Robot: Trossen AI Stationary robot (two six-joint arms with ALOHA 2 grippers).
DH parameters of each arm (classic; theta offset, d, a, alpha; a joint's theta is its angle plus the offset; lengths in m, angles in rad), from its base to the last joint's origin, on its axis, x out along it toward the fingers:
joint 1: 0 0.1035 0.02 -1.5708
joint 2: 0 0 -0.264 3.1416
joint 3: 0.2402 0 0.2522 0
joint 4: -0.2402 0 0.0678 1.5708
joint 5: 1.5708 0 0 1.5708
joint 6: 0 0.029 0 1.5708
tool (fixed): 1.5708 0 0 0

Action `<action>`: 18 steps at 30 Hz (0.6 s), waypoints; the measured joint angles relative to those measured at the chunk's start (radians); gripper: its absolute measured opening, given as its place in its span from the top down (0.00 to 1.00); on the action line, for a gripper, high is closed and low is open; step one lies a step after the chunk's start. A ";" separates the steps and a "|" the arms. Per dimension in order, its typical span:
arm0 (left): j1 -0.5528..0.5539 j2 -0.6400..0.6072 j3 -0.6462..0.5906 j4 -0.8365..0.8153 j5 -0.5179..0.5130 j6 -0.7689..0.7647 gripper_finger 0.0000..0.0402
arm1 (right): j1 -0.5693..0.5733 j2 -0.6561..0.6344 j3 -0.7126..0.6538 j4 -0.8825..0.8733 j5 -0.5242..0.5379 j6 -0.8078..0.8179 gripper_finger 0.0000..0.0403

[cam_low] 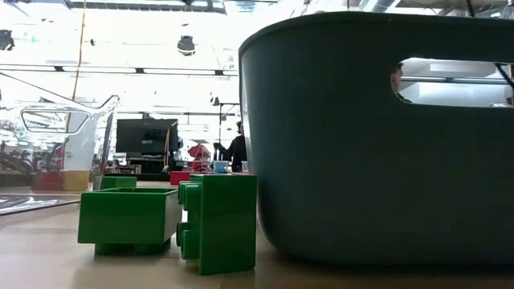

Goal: Sort blocks

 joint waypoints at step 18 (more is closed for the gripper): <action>-0.392 -0.227 0.000 -0.957 0.359 -0.951 0.62 | 0.124 0.112 -0.060 -0.163 0.145 0.395 0.26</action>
